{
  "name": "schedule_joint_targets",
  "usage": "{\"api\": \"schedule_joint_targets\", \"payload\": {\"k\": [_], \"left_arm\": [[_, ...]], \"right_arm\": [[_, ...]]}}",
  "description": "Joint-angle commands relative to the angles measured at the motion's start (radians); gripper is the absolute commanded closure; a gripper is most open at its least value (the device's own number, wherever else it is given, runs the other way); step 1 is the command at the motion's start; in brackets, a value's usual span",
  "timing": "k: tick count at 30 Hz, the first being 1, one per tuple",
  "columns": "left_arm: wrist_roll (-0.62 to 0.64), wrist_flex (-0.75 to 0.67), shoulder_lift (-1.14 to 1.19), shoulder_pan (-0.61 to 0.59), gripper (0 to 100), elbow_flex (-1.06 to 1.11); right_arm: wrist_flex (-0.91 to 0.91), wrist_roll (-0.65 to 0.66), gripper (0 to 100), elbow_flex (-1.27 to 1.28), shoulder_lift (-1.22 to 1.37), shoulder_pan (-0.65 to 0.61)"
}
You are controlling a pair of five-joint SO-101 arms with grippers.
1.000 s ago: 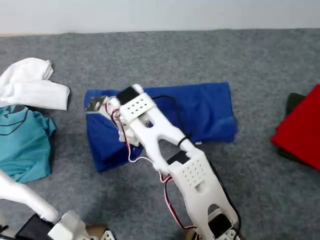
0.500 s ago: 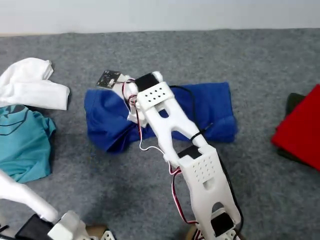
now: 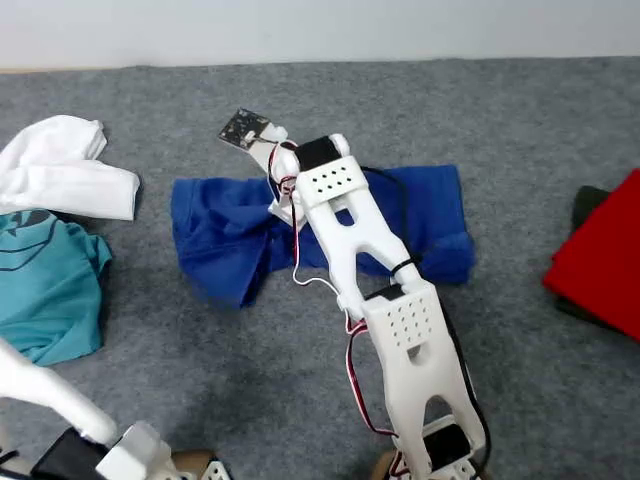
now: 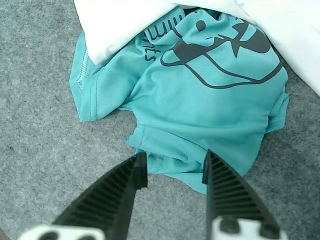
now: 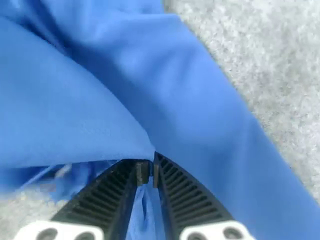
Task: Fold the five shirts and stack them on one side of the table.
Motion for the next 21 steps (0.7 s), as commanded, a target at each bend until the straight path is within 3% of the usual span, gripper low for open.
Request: {"api": "schedule_joint_targets", "payload": {"k": [1,5,11,21], "left_arm": [[-0.008,0.003,-0.046,0.003,82,-0.007],[-0.011,0.003,-0.046,0.021,82,-0.005],[-0.009,0.003,-0.046,0.040,82,-0.005],[-0.011,0.002,-0.046,0.041,82,-0.005]], "right_arm": [[-0.002,-0.008,98.8,-0.094,0.039,0.008],[0.056,-0.008,97.3,-0.150,0.091,0.001],[0.200,-0.081,76.3,-0.334,0.093,0.005],[0.349,-0.091,77.7,-0.588,0.097,-0.064]]}}
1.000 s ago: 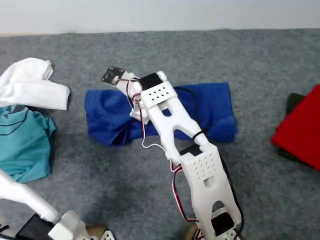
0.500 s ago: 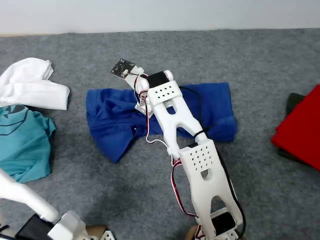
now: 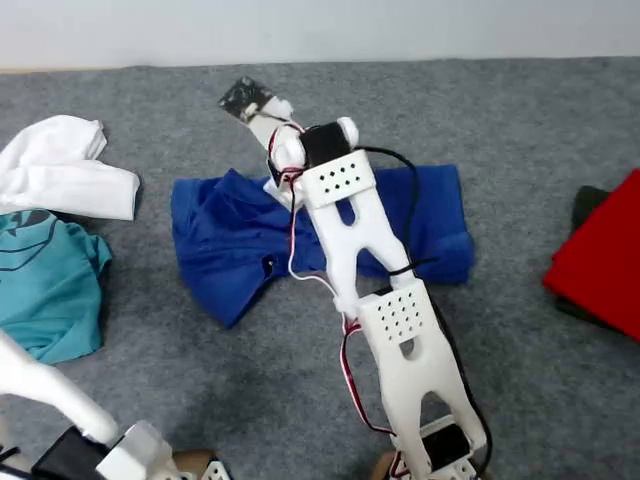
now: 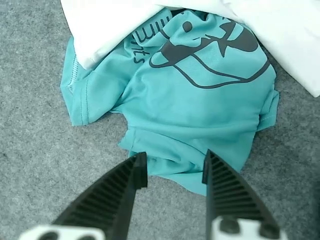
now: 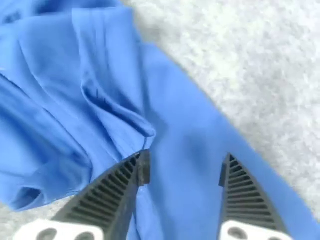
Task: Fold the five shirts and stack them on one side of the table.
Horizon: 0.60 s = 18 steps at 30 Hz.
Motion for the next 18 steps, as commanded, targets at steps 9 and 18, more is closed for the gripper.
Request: {"api": "schedule_joint_targets", "payload": {"k": [9,18], "left_arm": [[-0.012,0.002,-0.046,0.008,82,-0.007],[-0.014,0.002,-0.046,0.054,82,-0.008]], "right_arm": [[0.036,-0.011,78.9,-0.063,0.062,-0.137],[-0.117,-0.008,78.6,-0.066,0.111,-0.064]]}}
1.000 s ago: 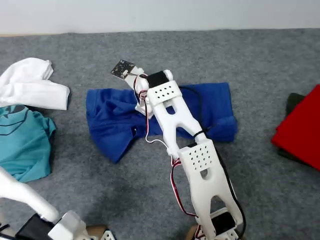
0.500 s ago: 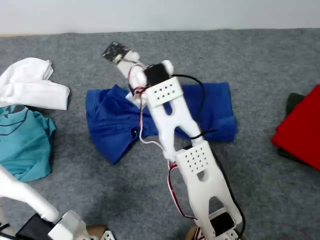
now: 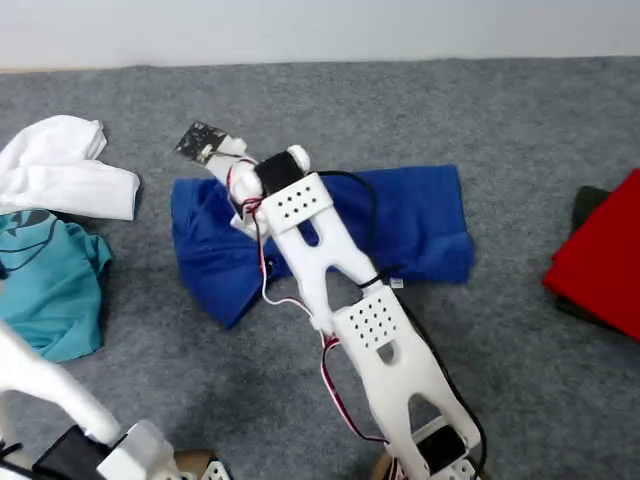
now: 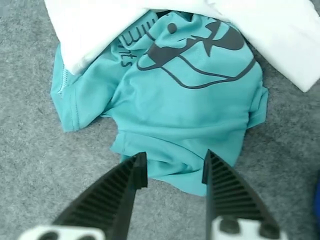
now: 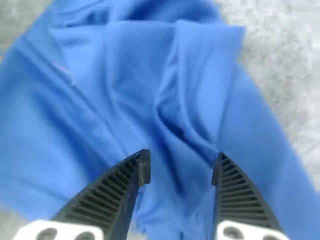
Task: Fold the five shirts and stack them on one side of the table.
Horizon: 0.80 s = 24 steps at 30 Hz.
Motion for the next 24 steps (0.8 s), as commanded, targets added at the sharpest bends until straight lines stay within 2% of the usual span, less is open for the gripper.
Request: {"api": "schedule_joint_targets", "payload": {"k": [1,9,12,18,24], "left_arm": [[-0.006,0.002,-0.046,0.011,82,-0.008],[-0.006,0.002,-0.046,0.014,82,-0.002],[-0.006,-0.002,-0.044,0.015,82,-0.002],[-0.006,-0.044,-0.046,0.015,82,0.035],[-0.006,-0.054,-0.046,0.011,82,0.071]], "right_arm": [[-0.074,-0.008,78.6,-0.048,-0.019,0.054],[-0.124,-0.011,76.3,-0.046,-0.018,0.102],[-0.091,-0.014,72.1,-0.052,-0.019,0.082],[-0.036,-0.014,72.0,-0.052,-0.021,0.033],[-0.070,-0.008,71.9,-0.046,0.015,0.018]]}}
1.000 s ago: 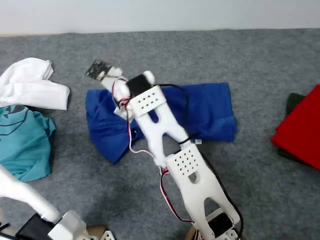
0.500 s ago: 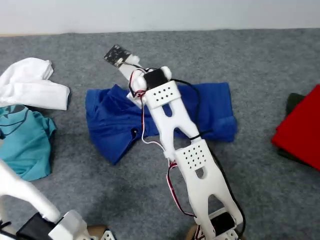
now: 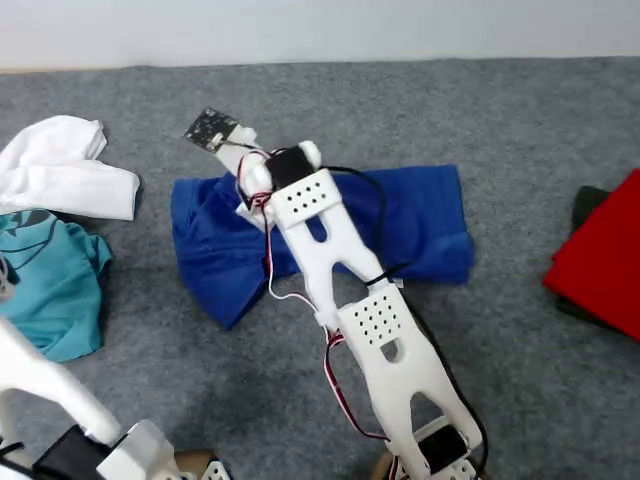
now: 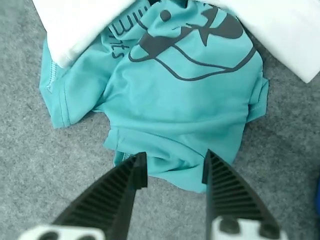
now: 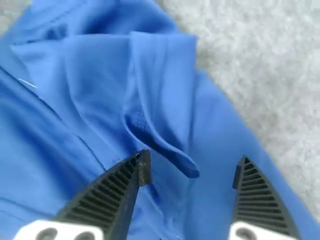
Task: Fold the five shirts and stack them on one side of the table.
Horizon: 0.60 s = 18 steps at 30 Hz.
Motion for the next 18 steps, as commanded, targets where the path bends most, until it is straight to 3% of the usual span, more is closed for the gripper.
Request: {"api": "schedule_joint_targets", "payload": {"k": [1,6,12,18], "left_arm": [[-0.006,-0.017,-0.046,0.000,82,-0.002],[-0.006,-0.018,-0.046,0.000,82,-0.002],[0.000,-0.018,-0.046,0.006,82,-0.002],[0.002,-0.018,-0.046,0.006,82,-0.002]], "right_arm": [[-0.031,-0.006,71.9,-0.046,0.015,-0.001],[-0.038,0.049,74.3,-0.051,0.073,0.018],[0.007,0.101,99.4,-0.052,0.028,0.012],[0.131,0.114,98.7,-0.052,-0.077,-0.012]]}}
